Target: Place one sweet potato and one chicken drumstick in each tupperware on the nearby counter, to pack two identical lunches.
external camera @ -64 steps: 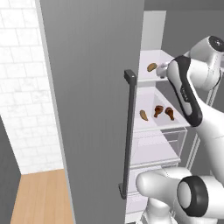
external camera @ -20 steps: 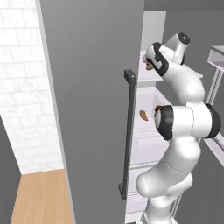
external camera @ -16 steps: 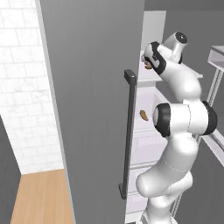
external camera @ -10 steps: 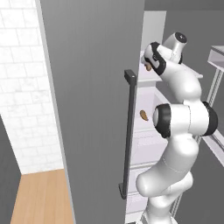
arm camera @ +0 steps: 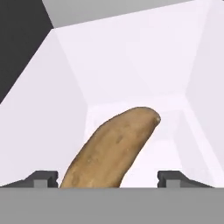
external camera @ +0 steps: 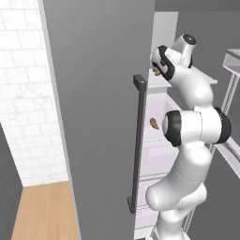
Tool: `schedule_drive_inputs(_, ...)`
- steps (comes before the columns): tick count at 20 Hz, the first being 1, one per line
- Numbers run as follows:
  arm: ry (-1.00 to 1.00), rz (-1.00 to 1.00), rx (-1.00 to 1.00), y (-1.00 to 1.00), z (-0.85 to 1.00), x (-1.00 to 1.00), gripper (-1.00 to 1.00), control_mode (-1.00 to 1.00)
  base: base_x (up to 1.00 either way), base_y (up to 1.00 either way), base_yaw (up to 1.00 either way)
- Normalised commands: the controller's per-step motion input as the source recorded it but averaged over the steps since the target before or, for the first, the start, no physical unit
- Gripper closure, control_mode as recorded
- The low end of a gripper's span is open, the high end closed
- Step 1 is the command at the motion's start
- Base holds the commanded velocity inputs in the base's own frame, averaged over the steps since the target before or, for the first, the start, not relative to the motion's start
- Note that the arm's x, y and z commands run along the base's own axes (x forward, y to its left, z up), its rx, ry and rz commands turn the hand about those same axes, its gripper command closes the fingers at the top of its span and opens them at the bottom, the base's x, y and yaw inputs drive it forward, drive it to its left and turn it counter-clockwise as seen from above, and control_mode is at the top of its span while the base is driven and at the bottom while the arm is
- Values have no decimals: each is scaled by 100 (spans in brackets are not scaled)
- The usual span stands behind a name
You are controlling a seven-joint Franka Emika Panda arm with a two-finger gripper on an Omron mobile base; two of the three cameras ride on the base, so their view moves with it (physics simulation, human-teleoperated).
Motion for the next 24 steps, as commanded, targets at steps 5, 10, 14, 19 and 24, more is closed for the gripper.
schedule_drive_inputs(5, 9, 0, 0, -5, -48, 3, 100, -100, 0, 0, 0)
schedule_drive_inputs(10, 4, -5, 0, -67, -29, -59, 100, -100, 0, 0, 0)
schedule_drive_inputs(14, -11, -3, 0, -18, -16, -99, 100, -100, 0, 0, 0)
schedule_drive_inputs(19, -3, -4, -11, 60, -78, -100, 100, -100, 0, 0, 0)
schedule_drive_inputs(24, -1, -2, -2, 30, -17, -100, 100, -100, 0, 0, 0)
